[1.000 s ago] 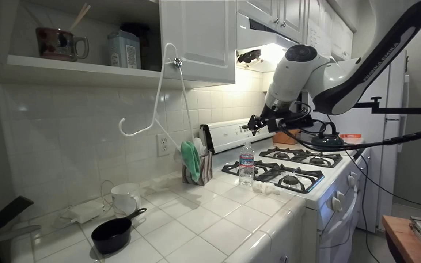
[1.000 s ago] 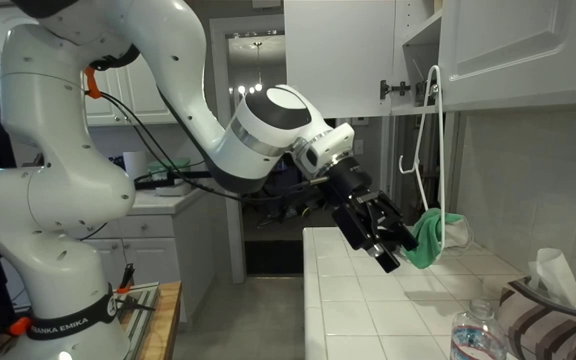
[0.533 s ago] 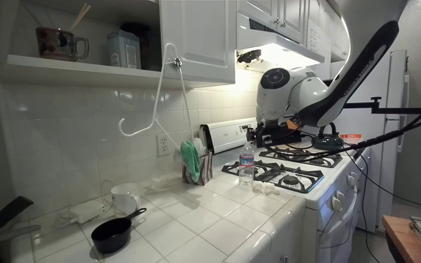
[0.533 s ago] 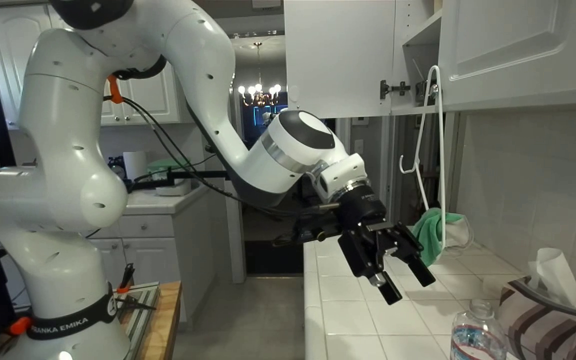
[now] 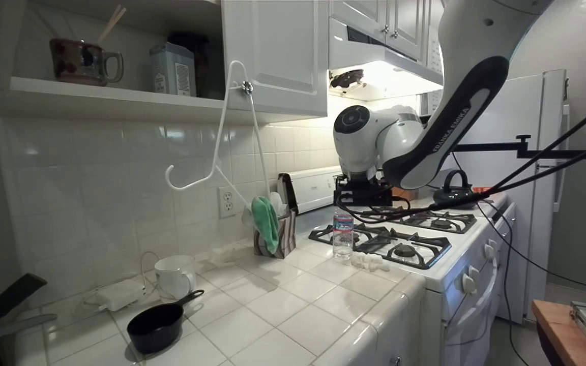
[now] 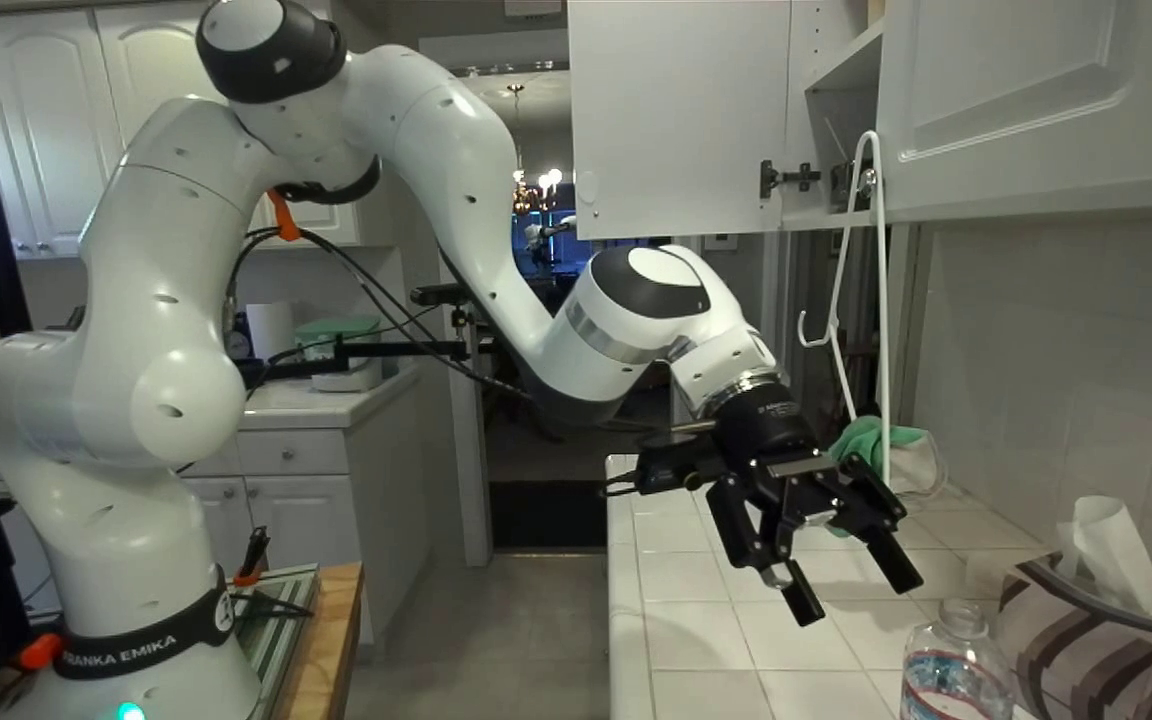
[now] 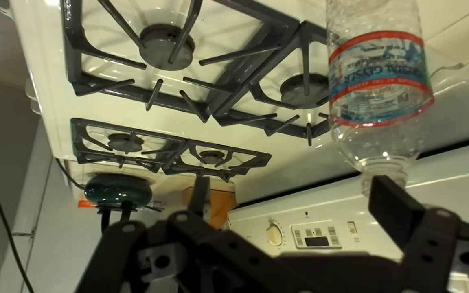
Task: Put the water bottle in the black pot on the left
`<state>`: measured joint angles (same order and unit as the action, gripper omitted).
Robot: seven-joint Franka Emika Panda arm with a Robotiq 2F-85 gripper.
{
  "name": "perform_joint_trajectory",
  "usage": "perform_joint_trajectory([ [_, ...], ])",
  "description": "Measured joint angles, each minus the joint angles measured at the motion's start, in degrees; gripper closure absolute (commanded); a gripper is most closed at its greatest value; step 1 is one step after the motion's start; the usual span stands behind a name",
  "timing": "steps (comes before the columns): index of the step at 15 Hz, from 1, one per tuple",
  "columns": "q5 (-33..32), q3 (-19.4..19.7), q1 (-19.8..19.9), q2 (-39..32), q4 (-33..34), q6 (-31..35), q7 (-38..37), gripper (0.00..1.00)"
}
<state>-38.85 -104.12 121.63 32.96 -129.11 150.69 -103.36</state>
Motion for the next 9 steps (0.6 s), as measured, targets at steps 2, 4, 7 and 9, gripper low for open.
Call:
perform_joint_trajectory([
  [2, 5.91, -0.27, 0.26, 3.39, 1.41, 0.0, 2.64, 0.0],
  [4, 11.72, -0.56, 0.5, 6.66, 2.95, 0.0, 6.1, 0.0],
  [7, 19.0, -0.66, 0.8, 10.99, 5.07, 0.0, 10.97, 0.0],
  [9, 22.77, -0.68, 1.29, 13.32, 6.21, 0.0, 13.61, 0.0],
])
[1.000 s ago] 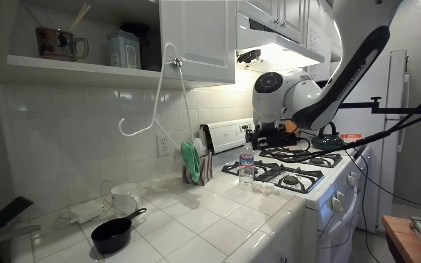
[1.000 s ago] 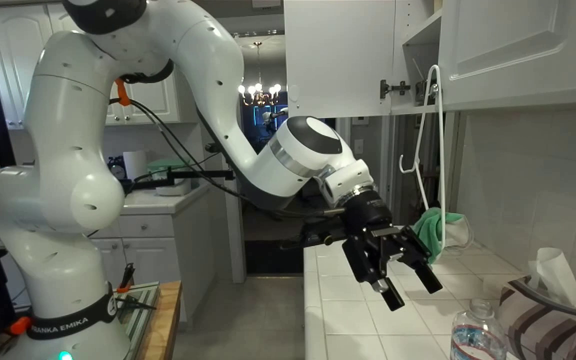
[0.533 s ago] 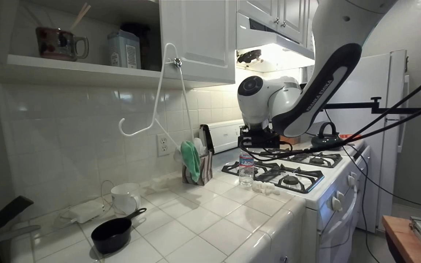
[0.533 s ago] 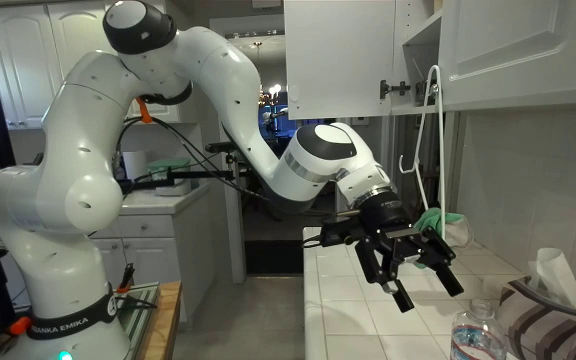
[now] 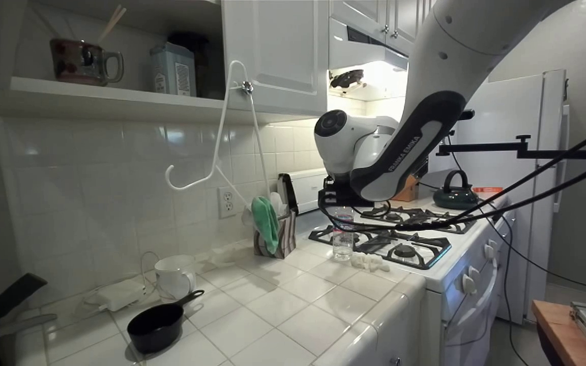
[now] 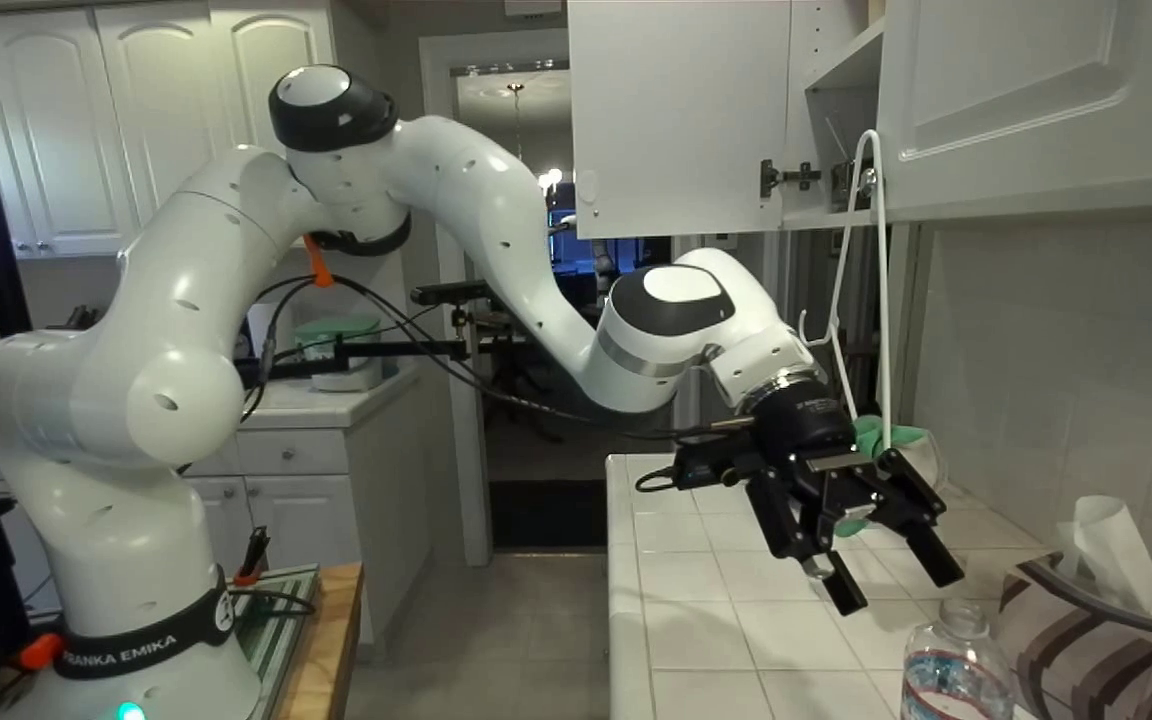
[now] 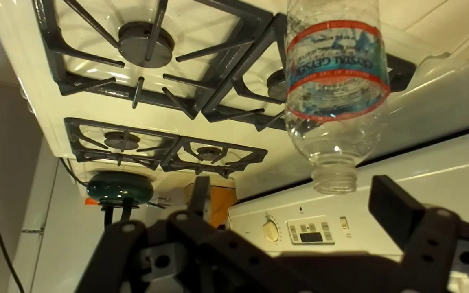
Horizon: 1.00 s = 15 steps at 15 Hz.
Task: Put the water bottle in the black pot on the left
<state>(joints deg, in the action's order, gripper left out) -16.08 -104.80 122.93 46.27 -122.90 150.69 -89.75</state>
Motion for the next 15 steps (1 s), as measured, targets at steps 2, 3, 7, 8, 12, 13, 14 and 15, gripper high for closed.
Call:
perform_joint_trajectory([
  [2, 3.28, -0.03, 0.7, 2.04, 1.0, 0.0, 2.34, 0.01],
  [3, 4.7, -0.05, 1.06, 2.95, 1.42, 0.0, 3.38, 0.01],
  [7, 9.27, -0.14, 2.3, 5.97, 2.66, 0.0, 6.78, 0.02],
  [8, 10.21, -0.17, 2.52, 6.6, 2.9, 0.0, 7.45, 0.02],
  [12, 13.1, -0.22, 3.26, 8.68, 3.93, -0.07, 9.65, 0.06],
  [13, 13.68, -0.24, 3.38, 9.1, 4.15, -0.09, 10.06, 0.08],
  [14, 14.13, -0.28, 3.52, 9.47, 4.37, -0.14, 10.42, 0.09],
  [15, 14.56, -0.31, 3.66, 9.83, 4.65, -0.22, 10.83, 0.09],
])
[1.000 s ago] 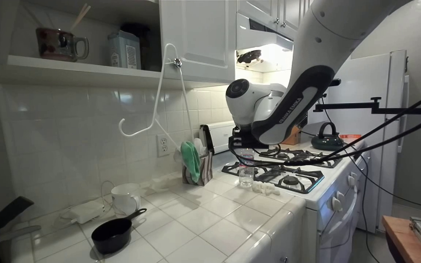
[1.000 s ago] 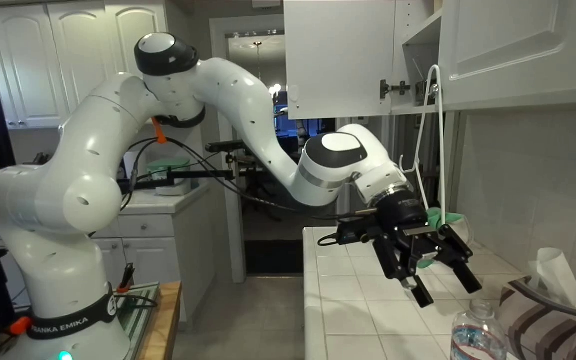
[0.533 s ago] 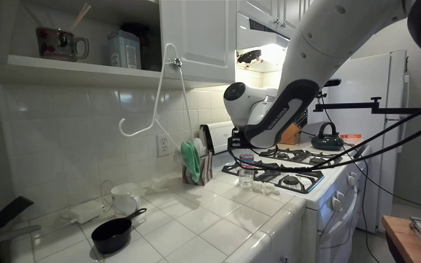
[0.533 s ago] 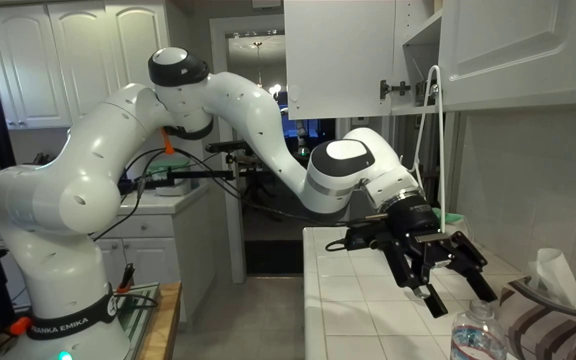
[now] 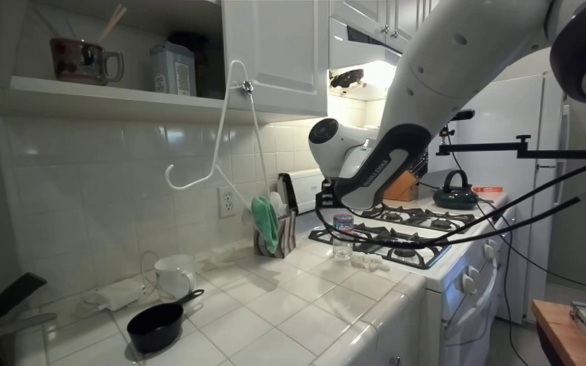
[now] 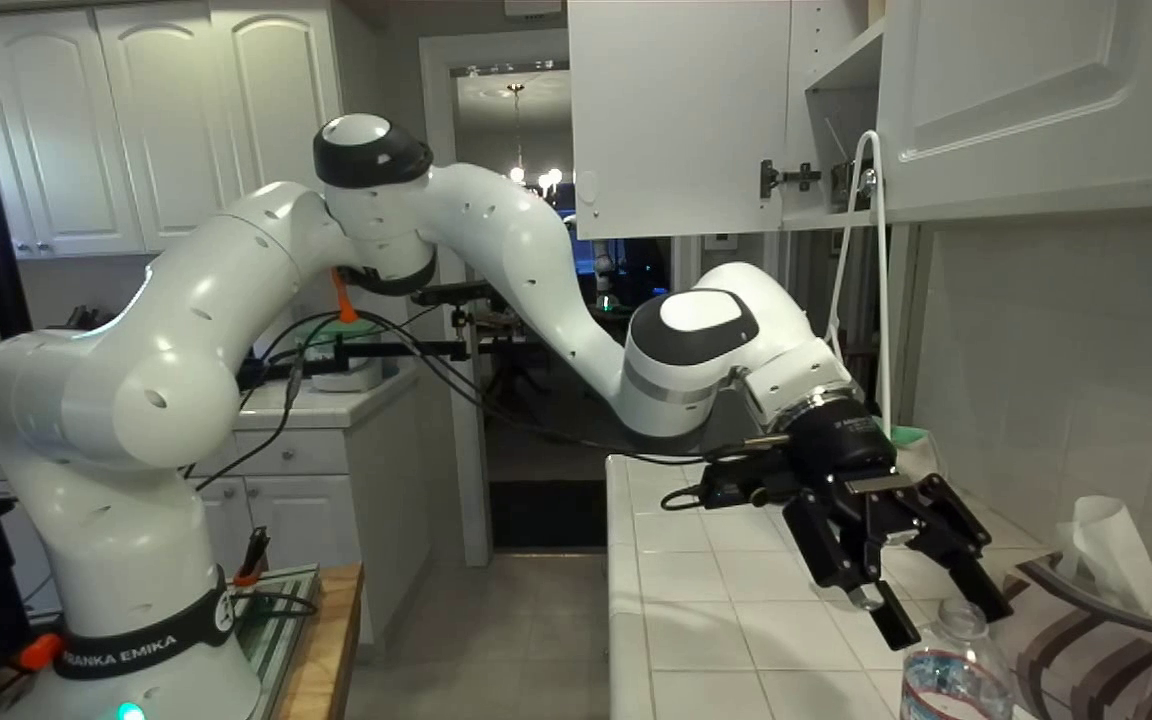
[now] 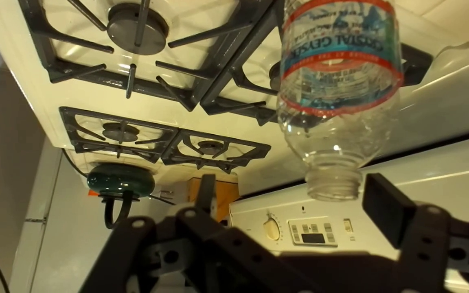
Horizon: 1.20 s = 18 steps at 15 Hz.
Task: Put the water bottle in the black pot on the left
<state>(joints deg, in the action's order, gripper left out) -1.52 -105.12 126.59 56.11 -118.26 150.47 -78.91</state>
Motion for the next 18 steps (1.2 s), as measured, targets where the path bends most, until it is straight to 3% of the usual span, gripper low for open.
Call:
perform_joint_trajectory([
  [4, 1.49, -0.03, 0.2, 1.35, 0.88, -0.56, 1.19, 0.19],
  [6, 1.97, -0.03, 0.21, 1.82, 1.19, -0.75, 1.47, 0.3],
  [7, 2.19, -0.04, 0.21, 2.01, 1.39, -0.9, 1.69, 0.46],
  [9, 2.67, -0.04, 0.23, 2.44, 1.76, -1.1, 1.99, 0.56],
  [14, 3.43, 0.04, 0.23, 2.94, 2.48, -1.89, 2.32, 0.93],
  [18, 3.69, 0.19, 0.23, 3.03, 2.84, -2.4, 2.37, 0.92],
])
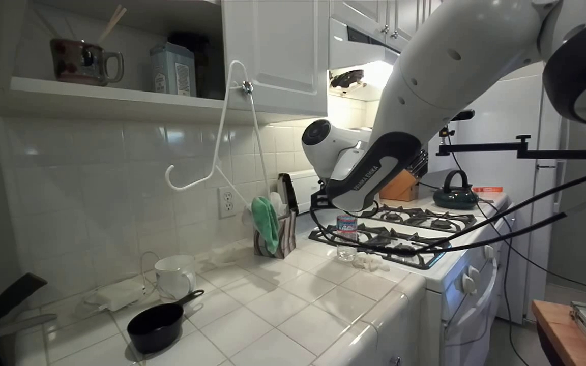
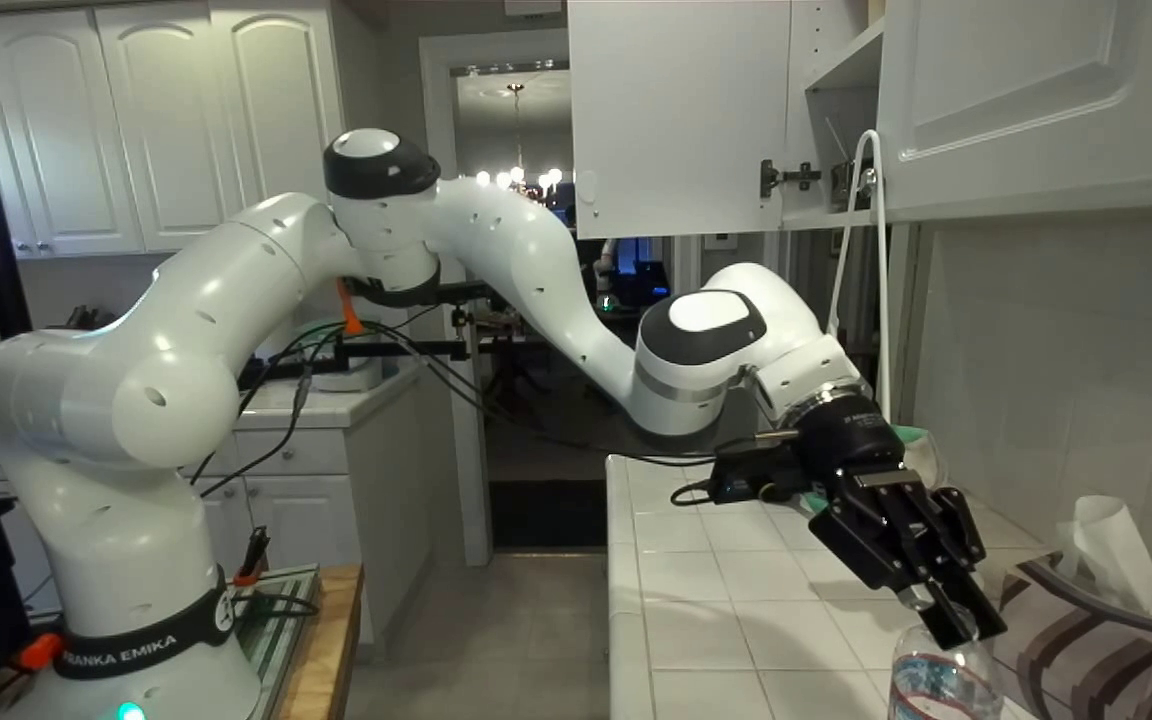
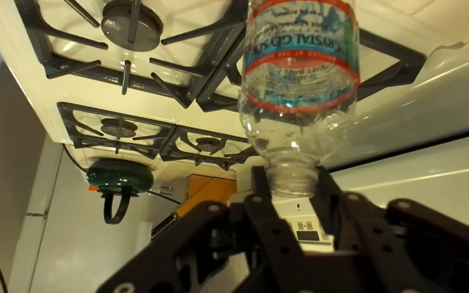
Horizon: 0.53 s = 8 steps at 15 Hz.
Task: Put the water bottle in the black pot on the left
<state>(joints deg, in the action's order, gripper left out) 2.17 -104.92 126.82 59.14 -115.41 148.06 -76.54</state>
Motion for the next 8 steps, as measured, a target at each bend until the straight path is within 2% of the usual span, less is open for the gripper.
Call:
perform_joint_trajectory([
  [2, 0.07, 0.0, 0.0, 0.03, 0.14, -0.18, 0.06, 0.92],
  [3, 0.08, 0.0, 0.0, 0.04, 0.15, -0.22, 0.13, 0.46],
  [5, 0.1, 0.0, 0.0, 0.04, 0.16, -0.27, 0.3, 0.38],
  [8, 0.11, 0.0, 0.0, 0.04, 0.2, -0.46, 0.59, 0.16],
])
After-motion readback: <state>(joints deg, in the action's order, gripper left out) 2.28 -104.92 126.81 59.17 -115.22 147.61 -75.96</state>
